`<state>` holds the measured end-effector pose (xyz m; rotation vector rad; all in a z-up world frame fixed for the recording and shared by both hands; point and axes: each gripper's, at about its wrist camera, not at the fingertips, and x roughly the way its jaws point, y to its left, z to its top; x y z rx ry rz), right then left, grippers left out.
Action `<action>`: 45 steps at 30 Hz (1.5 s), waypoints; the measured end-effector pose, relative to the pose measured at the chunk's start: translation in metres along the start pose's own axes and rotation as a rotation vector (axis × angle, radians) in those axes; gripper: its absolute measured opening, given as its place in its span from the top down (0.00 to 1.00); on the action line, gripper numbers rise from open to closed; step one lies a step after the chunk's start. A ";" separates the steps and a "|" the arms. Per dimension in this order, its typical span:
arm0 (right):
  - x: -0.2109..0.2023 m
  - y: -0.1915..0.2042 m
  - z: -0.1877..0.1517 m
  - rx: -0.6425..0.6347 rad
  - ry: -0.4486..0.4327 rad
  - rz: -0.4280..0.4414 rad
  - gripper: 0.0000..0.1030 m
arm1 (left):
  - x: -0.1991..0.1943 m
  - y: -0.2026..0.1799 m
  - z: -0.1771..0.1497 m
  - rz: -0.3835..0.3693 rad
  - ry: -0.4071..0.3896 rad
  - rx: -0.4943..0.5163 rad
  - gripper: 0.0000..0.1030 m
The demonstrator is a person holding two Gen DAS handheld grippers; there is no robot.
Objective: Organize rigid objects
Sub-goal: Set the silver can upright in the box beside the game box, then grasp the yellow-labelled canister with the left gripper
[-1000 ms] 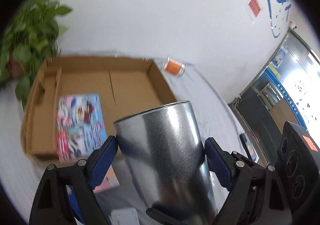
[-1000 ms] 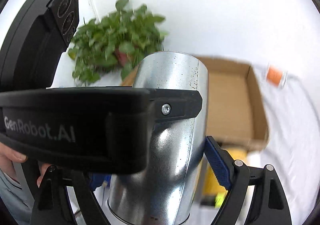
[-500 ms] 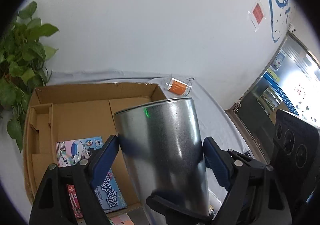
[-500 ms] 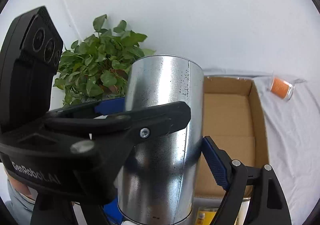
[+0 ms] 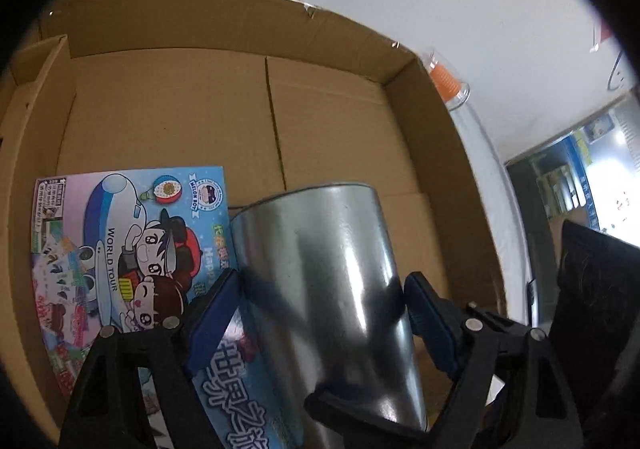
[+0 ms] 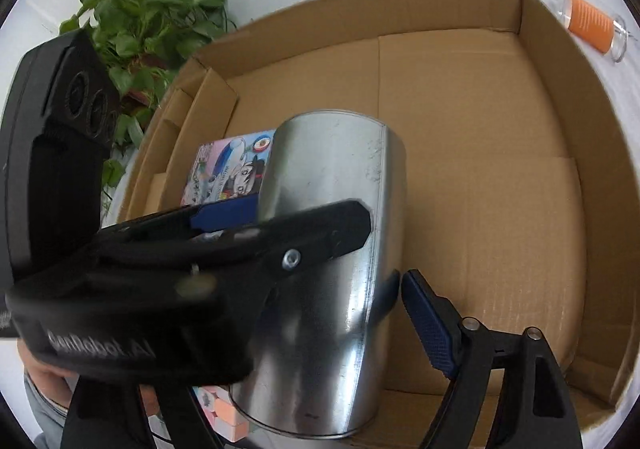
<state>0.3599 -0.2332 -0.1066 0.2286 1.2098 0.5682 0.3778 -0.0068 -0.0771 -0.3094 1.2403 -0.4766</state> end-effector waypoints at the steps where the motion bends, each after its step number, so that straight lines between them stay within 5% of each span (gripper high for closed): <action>1: 0.000 0.000 -0.003 -0.006 0.002 0.000 0.21 | -0.001 0.001 0.000 -0.006 -0.002 0.003 0.19; 4: -0.023 0.004 -0.010 -0.048 -0.045 -0.047 0.21 | -0.005 0.001 -0.002 0.013 0.002 0.012 0.19; 6: -0.032 0.003 -0.011 -0.056 -0.064 -0.056 0.31 | -0.014 0.000 -0.006 0.042 -0.011 0.021 0.20; 10: -0.030 0.011 -0.010 -0.050 -0.051 -0.016 0.32 | -0.067 -0.016 -0.034 0.135 -0.164 0.109 0.20; 17: -0.083 0.035 -0.063 -0.112 -0.255 -0.098 0.17 | -0.157 -0.030 -0.121 0.547 -0.427 0.171 0.18; 22: -0.120 0.019 -0.125 -0.137 -0.329 -0.261 0.12 | -0.178 -0.035 -0.176 0.697 -0.538 0.143 0.18; 23: -0.119 0.015 -0.136 -0.136 -0.312 -0.258 0.13 | -0.179 -0.036 -0.182 0.688 -0.552 0.126 0.21; 25: -0.119 0.006 -0.149 -0.124 -0.278 -0.237 0.17 | -0.183 -0.038 -0.194 0.622 -0.544 0.111 0.57; 26: -0.115 0.003 -0.151 -0.121 -0.258 -0.234 0.26 | -0.182 -0.038 -0.198 0.587 -0.523 0.117 0.85; 29: -0.105 0.005 -0.154 -0.156 -0.236 -0.319 0.46 | -0.177 -0.046 -0.206 0.578 -0.466 0.132 0.88; 31: -0.101 0.009 -0.154 -0.161 -0.221 -0.297 0.48 | -0.170 -0.060 -0.211 0.549 -0.463 0.136 0.72; 33: -0.097 0.017 -0.158 -0.182 -0.196 -0.249 0.45 | -0.163 -0.064 -0.212 0.525 -0.435 0.110 0.11; 36: -0.088 0.024 -0.165 -0.195 -0.137 -0.146 0.36 | -0.148 -0.063 -0.213 0.352 -0.374 0.071 0.10; 41: -0.072 0.010 -0.154 -0.085 -0.064 0.017 0.26 | -0.095 -0.052 -0.196 0.059 -0.118 -0.028 0.10; 45: -0.050 0.014 -0.145 -0.081 -0.007 0.075 0.20 | -0.057 -0.045 -0.175 -0.017 0.002 -0.079 0.12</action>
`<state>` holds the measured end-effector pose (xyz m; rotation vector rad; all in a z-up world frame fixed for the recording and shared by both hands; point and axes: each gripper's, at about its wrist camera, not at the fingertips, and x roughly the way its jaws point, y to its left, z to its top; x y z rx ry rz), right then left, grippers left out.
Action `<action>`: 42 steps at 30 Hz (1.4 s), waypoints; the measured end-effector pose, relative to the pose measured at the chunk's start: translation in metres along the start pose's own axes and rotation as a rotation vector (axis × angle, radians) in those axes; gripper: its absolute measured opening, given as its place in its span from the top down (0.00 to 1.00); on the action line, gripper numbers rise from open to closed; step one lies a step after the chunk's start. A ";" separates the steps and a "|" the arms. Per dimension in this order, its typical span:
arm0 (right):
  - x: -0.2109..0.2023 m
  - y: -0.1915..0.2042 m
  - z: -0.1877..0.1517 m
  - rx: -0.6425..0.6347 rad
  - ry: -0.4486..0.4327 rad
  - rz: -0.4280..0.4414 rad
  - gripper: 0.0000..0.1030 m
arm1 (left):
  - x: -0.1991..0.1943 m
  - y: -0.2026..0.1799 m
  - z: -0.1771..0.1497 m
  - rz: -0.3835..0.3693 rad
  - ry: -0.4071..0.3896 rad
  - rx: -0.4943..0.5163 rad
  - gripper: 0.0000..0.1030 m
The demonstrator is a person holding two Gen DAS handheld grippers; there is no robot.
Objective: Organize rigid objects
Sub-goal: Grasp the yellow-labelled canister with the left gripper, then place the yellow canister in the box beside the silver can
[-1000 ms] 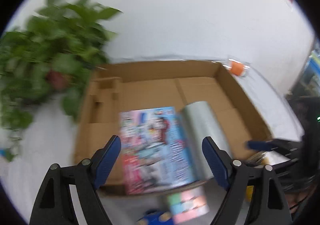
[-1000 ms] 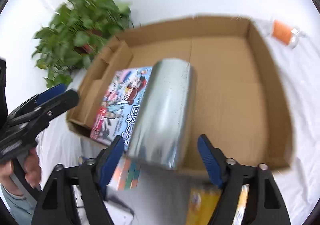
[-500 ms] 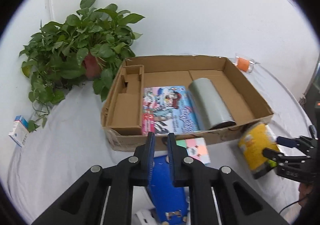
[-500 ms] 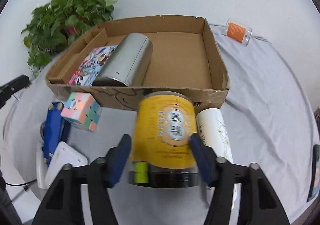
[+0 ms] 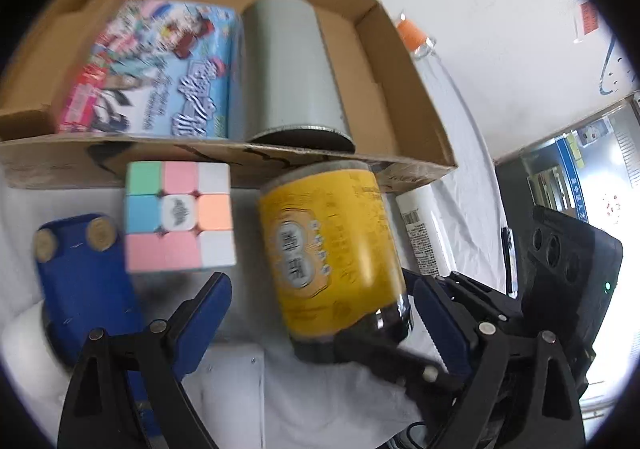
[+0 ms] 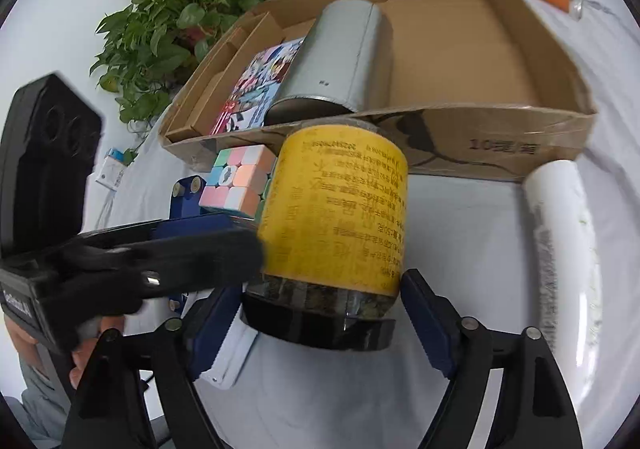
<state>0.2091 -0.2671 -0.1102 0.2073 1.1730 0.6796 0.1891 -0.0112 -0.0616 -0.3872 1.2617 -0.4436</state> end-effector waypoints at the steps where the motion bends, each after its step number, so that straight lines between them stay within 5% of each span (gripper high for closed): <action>1: 0.005 0.001 0.001 0.008 0.013 0.011 0.18 | 0.008 0.001 0.005 -0.013 0.029 -0.006 0.12; 9: 0.001 0.022 -0.008 -0.026 -0.033 -0.050 0.18 | 0.027 -0.001 0.007 -0.040 0.076 0.004 0.18; 14: -0.059 0.042 0.002 -0.085 -0.172 -0.037 0.19 | -0.024 -0.044 0.002 -0.029 -0.084 0.126 0.18; 19: -0.098 0.045 0.041 -0.123 -0.274 -0.044 0.19 | -0.058 -0.084 0.033 -0.041 -0.201 0.231 0.18; 27: -0.078 -0.004 0.105 -0.034 -0.218 -0.038 0.19 | -0.019 -0.092 0.106 -0.031 -0.119 0.233 0.18; 35: -0.041 -0.031 0.115 -0.001 -0.169 -0.097 0.21 | 0.036 -0.073 0.119 -0.029 -0.014 0.147 0.18; 42: -0.025 -0.036 0.115 -0.003 -0.150 -0.205 0.20 | 0.001 -0.068 0.111 0.017 -0.108 0.178 0.24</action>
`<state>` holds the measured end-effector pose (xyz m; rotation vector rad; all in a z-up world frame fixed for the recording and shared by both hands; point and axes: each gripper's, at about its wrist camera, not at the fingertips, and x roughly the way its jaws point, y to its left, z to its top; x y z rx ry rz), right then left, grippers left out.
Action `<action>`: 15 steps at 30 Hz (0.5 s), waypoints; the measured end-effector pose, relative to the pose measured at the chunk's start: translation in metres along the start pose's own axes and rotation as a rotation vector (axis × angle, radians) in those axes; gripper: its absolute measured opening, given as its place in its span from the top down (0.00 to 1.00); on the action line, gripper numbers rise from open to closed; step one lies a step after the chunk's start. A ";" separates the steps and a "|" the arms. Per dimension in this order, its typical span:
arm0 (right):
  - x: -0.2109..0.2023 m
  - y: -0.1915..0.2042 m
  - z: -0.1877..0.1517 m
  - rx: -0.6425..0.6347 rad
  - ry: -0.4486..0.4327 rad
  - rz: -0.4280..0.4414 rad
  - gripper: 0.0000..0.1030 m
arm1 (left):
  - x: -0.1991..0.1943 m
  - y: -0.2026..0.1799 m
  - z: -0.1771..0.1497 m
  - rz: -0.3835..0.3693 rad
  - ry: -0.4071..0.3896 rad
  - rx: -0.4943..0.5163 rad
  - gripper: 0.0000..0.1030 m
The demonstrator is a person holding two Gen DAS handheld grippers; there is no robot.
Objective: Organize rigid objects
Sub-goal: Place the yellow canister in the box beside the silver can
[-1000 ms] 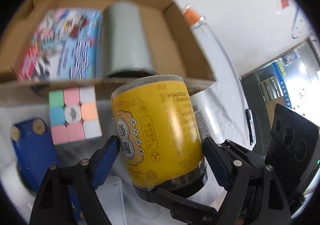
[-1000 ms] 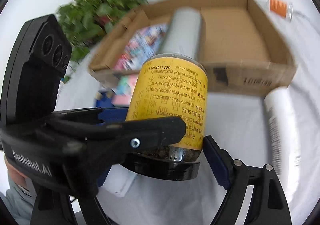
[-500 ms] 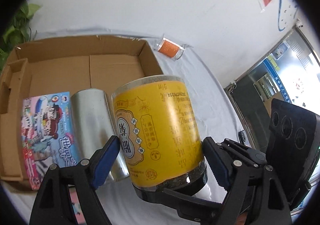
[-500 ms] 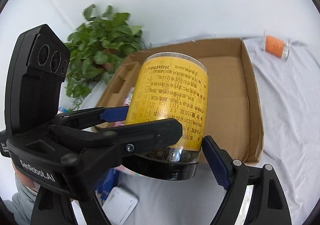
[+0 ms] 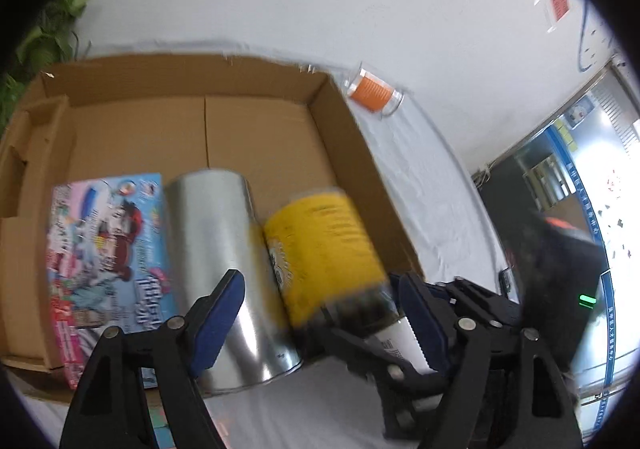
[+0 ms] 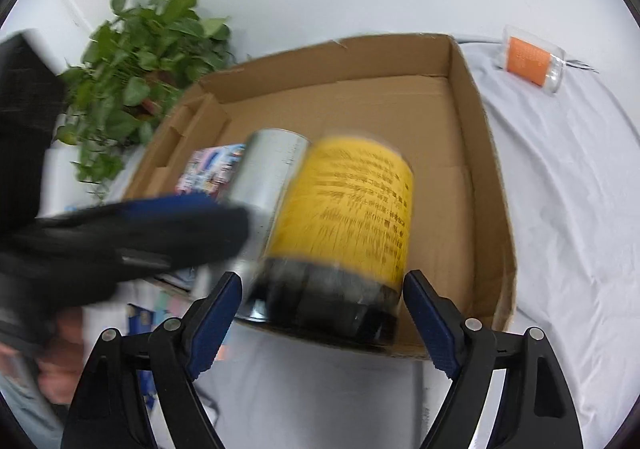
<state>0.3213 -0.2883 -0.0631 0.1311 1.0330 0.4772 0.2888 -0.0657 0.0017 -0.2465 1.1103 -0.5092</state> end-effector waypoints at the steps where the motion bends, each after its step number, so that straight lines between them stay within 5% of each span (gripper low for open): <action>1: 0.004 -0.001 0.000 -0.003 0.006 0.012 0.20 | -0.011 0.003 -0.001 -0.005 -0.029 0.008 0.24; 7: -0.013 0.011 -0.004 -0.101 0.002 -0.011 0.20 | -0.064 0.066 -0.033 0.160 -0.134 -0.037 0.24; 10: -0.039 -0.011 -0.003 -0.065 -0.067 -0.042 0.20 | -0.066 0.103 -0.053 0.196 -0.103 -0.093 0.24; 12: -0.044 -0.032 0.002 0.000 -0.092 -0.053 0.22 | -0.055 0.115 -0.064 0.190 -0.055 -0.101 0.40; 15: -0.034 -0.054 0.003 0.061 -0.080 -0.083 0.40 | -0.034 0.111 -0.072 0.192 0.010 -0.091 0.41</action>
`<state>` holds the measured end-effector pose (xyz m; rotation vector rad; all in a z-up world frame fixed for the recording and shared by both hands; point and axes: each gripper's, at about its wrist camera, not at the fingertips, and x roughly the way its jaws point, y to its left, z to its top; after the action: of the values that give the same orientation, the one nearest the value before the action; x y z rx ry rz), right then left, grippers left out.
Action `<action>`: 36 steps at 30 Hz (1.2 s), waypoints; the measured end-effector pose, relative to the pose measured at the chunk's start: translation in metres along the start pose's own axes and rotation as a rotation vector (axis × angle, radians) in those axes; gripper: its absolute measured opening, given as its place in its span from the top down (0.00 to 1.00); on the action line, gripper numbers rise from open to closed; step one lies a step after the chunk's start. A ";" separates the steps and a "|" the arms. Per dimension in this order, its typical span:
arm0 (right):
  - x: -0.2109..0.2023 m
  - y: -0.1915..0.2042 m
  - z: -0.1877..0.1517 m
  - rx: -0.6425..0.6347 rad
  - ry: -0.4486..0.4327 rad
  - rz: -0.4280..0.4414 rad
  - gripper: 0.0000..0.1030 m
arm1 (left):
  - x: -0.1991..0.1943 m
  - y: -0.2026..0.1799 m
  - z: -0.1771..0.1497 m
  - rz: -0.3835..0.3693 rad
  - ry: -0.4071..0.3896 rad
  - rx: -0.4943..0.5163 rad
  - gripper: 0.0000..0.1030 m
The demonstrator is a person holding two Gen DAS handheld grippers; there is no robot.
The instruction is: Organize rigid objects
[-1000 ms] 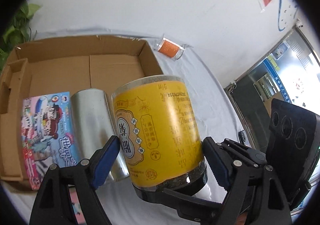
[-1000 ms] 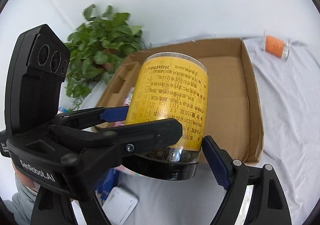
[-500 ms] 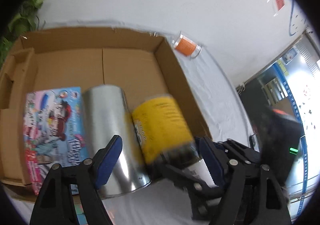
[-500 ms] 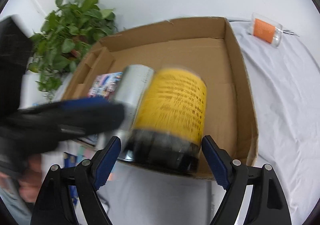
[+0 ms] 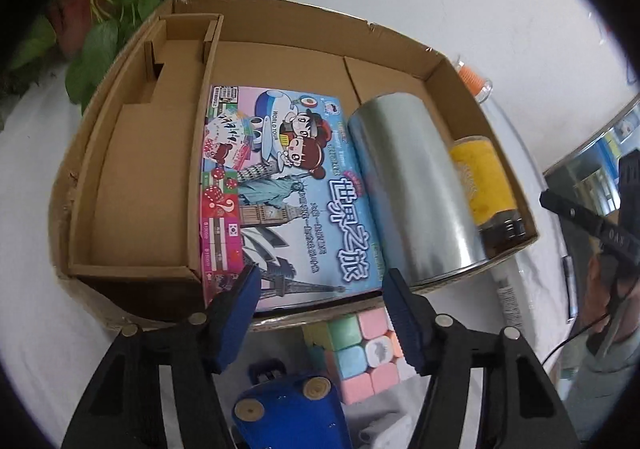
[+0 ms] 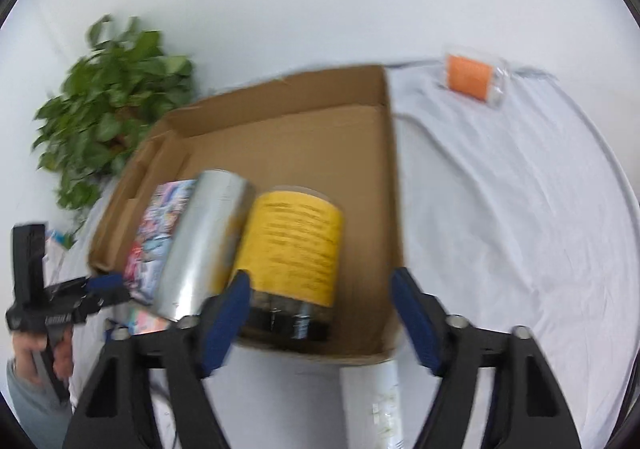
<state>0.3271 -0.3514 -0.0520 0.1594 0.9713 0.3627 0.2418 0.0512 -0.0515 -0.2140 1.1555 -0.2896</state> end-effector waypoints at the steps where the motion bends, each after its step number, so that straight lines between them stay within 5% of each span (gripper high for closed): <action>1: 0.006 -0.003 -0.002 0.010 0.005 -0.009 0.48 | 0.001 -0.003 -0.001 0.026 0.000 0.005 0.41; 4: 0.021 -0.004 -0.008 -0.005 0.008 -0.040 0.78 | 0.002 -0.003 -0.001 0.034 0.016 -0.038 0.41; 7: 0.032 -0.011 -0.012 -0.020 -0.014 -0.154 0.98 | 0.001 -0.002 -0.009 0.023 0.027 -0.042 0.41; 11: 0.029 -0.018 -0.007 0.014 -0.005 -0.090 0.93 | -0.003 0.003 -0.011 0.025 0.001 -0.030 0.40; 17: 0.039 0.001 0.007 0.016 0.015 0.017 0.93 | -0.036 -0.018 -0.013 0.082 -0.157 0.017 0.34; 20: 0.050 0.011 0.013 -0.013 0.028 -0.054 0.97 | -0.053 -0.030 -0.015 0.076 -0.213 0.041 0.34; 25: 0.054 0.005 -0.005 -0.039 0.116 -0.054 0.98 | -0.068 -0.048 -0.027 0.041 -0.255 0.065 0.34; 27: 0.032 0.001 -0.018 -0.043 0.069 -0.041 0.90 | -0.069 -0.060 -0.031 0.029 -0.268 0.082 0.24; 31: -0.035 -0.010 -0.062 -0.055 -0.086 -0.010 0.21 | -0.064 -0.090 -0.043 0.005 -0.296 0.128 0.18; 36: -0.057 -0.027 -0.131 -0.066 -0.051 -0.042 0.23 | -0.025 -0.116 -0.048 -0.145 -0.166 0.140 0.18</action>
<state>0.1960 -0.4012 -0.0889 0.0874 0.9098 0.3503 0.1751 -0.0502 -0.0121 -0.1952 0.9529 -0.4709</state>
